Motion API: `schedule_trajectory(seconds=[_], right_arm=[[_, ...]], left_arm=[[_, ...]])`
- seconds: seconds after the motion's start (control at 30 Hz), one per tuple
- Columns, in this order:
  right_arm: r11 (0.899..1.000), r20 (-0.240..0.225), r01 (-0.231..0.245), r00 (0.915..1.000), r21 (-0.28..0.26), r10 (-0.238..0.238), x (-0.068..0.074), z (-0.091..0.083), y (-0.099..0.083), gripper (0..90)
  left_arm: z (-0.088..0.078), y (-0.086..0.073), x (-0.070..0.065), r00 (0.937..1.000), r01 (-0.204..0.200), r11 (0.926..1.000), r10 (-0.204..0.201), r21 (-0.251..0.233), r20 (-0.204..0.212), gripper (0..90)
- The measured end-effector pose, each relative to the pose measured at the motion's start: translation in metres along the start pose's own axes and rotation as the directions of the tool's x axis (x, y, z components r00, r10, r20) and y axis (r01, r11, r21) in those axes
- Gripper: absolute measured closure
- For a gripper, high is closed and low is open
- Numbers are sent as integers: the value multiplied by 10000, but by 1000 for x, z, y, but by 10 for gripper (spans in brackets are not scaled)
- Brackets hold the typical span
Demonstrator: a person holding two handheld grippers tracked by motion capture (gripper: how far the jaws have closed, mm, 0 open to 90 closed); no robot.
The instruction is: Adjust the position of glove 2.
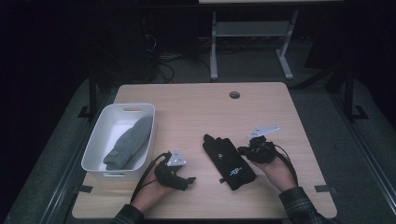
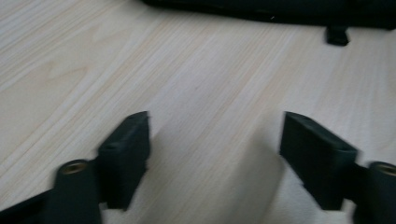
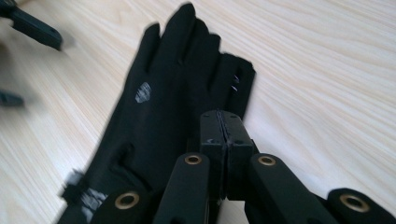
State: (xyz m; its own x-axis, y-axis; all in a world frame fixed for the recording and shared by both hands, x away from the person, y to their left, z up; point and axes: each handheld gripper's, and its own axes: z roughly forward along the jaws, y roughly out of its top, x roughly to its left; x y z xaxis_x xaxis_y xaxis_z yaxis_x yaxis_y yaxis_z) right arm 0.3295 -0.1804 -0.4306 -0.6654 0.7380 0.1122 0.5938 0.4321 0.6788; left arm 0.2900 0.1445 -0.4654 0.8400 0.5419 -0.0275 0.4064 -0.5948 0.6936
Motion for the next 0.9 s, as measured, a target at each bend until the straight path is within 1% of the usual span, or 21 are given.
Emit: schedule_trajectory(seconds=[0.03,0.1,0.13,0.17,0.2,0.27,0.3,0.33,0.37,0.43,0.5,0.57,0.6,0.73,0.8,0.87,0.9], right_arm=[[10000,-42,-16,10000,94,16,-3,-1,-2,899],[9999,-138,25,9999,124,-23,-7,-2,-6,900],[9997,-189,-21,9998,234,26,-8,-2,-8,900],[9991,-183,156,9997,397,-148,-9,-2,-10,899],[9985,-164,249,9996,484,-241,-10,-3,-12,900],[9981,-289,308,9992,527,-293,-11,-4,-16,899],[9977,-325,352,9989,577,-333,-12,-4,-19,899],[9973,-358,338,9989,652,-315,-13,-4,-21,899],[9969,-361,386,9987,692,-362,-13,-5,-24,899],[9957,-417,487,9981,783,-455,-15,-6,-30,899],[9947,-467,483,9979,908,-442,-14,-7,-35,899],[9940,-627,510,9970,970,-450,-14,-8,-39,899],[9931,-664,609,9963,1002,-544,-13,-7,-42,899],[9894,-822,675,9950,1284,-572,-9,-6,-47,900],[9877,-994,856,9924,1306,-729,-5,-4,-48,900],[9874,-1168,903,9903,1298,-752,-1,-3,-48,900],[9865,-1313,1033,9876,1275,-864,3,-2,-47,900]], left_arm=[[-1,1,-1,10000,48,10000,-48,-57,56,340],[-2,4,-2,9996,242,9995,-239,-204,156,454],[-3,7,-2,9992,281,9995,-278,-121,271,510],[-3,9,-3,9988,315,9995,-311,-80,371,577],[-3,10,-4,9986,333,9994,-328,-134,414,632],[-4,14,-6,9984,261,9997,-261,16,508,728],[-4,14,-6,9984,240,9997,-240,5,506,774],[-4,15,-7,9984,230,9997,-230,0,514,811],[-4,15,-7,9980,316,9995,-314,-28,556,836],[-6,16,-6,9978,257,9997,-259,35,606,872],[-6,16,-5,9974,396,9992,-396,11,594,893],[-7,16,-4,9979,310,9995,-314,93,566,894],[-7,16,-4,9979,315,9995,-319,82,562,894],[-7,16,-3,9979,363,9993,-368,101,534,892],[-7,15,-3,9975,424,9991,-428,94,561,887],[-7,15,-3,9974,445,9990,-451,105,561,881],[-7,16,-3,9974,452,9989,-458,108,562,881]])
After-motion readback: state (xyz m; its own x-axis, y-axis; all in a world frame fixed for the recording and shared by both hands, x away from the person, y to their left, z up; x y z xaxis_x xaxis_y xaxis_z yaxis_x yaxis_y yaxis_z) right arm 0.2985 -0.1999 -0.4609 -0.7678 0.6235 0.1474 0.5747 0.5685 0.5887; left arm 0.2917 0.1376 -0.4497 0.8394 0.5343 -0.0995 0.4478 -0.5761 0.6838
